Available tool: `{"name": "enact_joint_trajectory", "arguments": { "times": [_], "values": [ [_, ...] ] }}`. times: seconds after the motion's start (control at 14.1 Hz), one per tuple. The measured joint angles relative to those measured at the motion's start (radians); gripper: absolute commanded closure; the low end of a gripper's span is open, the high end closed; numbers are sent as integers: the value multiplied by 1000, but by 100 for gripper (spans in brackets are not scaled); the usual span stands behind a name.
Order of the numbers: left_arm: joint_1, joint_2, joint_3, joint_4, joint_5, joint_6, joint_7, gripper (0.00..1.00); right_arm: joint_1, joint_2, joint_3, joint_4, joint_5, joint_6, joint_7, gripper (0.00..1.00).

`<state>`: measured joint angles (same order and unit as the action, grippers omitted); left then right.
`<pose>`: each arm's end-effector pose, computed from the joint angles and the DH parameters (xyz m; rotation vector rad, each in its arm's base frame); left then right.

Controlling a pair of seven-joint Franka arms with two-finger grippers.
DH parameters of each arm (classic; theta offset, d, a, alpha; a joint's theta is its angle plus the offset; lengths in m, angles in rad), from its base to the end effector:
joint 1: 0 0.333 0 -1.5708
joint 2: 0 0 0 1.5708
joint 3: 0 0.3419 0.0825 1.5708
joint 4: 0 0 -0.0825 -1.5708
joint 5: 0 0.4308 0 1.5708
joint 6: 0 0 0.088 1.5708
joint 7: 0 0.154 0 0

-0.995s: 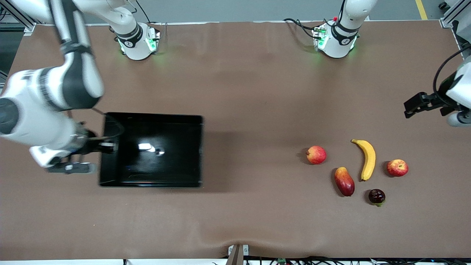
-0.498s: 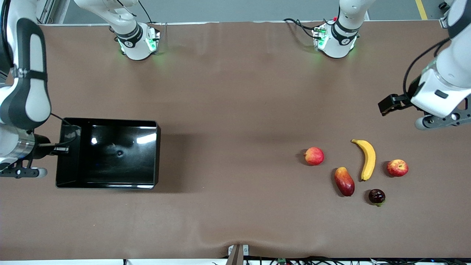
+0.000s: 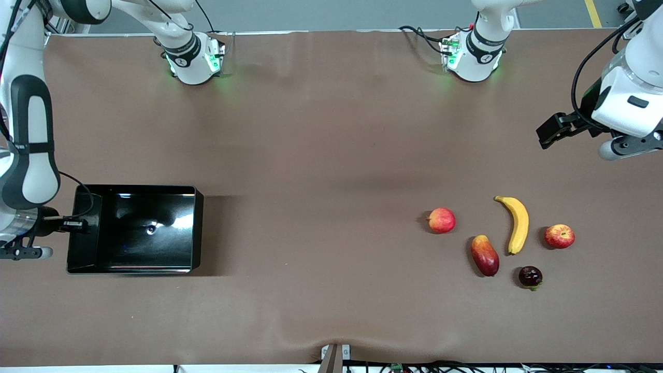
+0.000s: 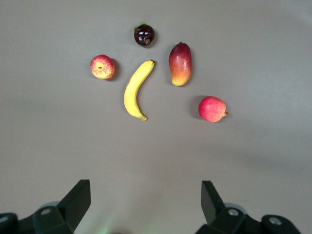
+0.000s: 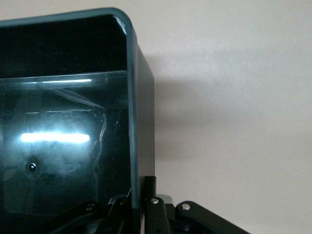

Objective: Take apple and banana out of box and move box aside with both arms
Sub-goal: 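Open the right gripper and release the tray rim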

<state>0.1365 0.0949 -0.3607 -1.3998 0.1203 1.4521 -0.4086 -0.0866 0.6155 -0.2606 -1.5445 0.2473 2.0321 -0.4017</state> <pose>0.6086 -0.1076 0.6271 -3.0334 -0.3003 0.0123 0.7095 -0.2091 0.2415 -3.0423 0.0449 0.1106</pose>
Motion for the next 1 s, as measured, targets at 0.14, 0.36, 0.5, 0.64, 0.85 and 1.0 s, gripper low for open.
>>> {"name": "enact_joint_trajectory", "arguments": {
  "times": [0.14, 0.36, 0.5, 0.64, 0.85, 1.0],
  "values": [
    [-90, -56, 124, -87, -28, 63, 48, 0, -9, 15, 0, -43, 40, 66, -2, 100],
    [-138, -157, 218, -214, -78, 130, 147, 0, -9, 21, 3, -125, 62, 184, -4, 70],
    [-139, -198, 230, -250, -85, 132, 178, 0, -9, 20, 7, -138, 63, 194, -16, 0],
    [-149, -209, 230, -260, -86, 131, 182, 0, -9, 18, 15, -138, 64, 192, -37, 0],
    [-150, -201, 233, -262, -86, 131, 181, 0, -5, -7, 19, -127, 64, 171, -67, 0],
    [-151, -190, 234, -254, -86, 131, 181, 0, 11, -62, 20, -101, 55, 89, -89, 0]
  ]
}}
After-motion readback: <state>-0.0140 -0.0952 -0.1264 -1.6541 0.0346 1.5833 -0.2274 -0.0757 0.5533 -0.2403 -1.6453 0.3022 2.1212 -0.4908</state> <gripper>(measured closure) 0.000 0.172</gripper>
